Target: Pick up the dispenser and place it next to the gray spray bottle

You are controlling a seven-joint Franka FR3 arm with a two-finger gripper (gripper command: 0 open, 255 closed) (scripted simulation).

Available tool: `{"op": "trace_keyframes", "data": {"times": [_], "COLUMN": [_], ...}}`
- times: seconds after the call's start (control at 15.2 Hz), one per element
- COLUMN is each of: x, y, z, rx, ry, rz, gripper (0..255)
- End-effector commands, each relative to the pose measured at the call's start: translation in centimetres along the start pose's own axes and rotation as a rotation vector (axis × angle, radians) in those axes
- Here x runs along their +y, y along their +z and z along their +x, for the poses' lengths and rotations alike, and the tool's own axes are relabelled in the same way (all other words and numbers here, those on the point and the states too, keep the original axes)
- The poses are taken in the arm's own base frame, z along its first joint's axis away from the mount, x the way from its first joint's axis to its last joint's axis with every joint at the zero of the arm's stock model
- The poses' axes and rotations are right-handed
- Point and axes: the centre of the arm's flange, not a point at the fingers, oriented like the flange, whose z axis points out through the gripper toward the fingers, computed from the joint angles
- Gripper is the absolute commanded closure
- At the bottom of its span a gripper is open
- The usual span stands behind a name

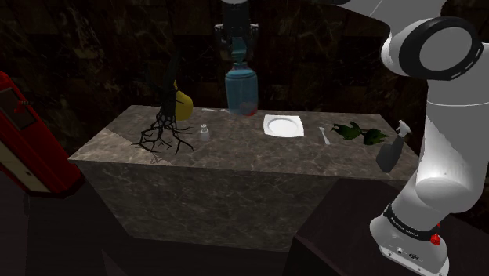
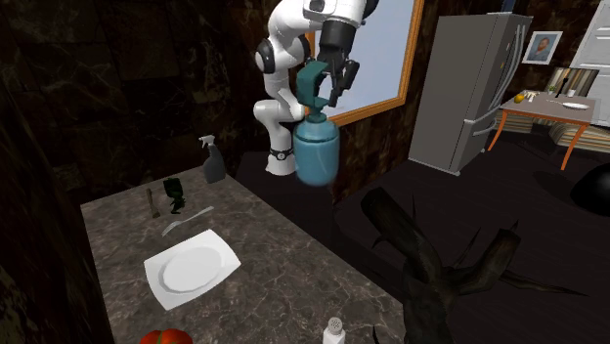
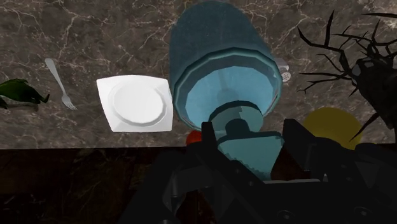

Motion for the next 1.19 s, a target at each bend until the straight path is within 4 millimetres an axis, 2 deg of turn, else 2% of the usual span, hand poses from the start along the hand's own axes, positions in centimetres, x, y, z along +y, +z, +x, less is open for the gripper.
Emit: {"op": "trace_keyframes", "data": {"times": [0.0, 0.13, 1.12], "x": [0.1, 0.1, 19.7], "y": [-1.0, -1.8, -4.2], "z": [0.4, 0.7, 2.1], "rx": [0.000, 0.000, 0.000], "ry": [0.001, 0.001, 0.001], "rz": [0.000, 0.000, 0.000], "gripper": [255, 255, 255]}}
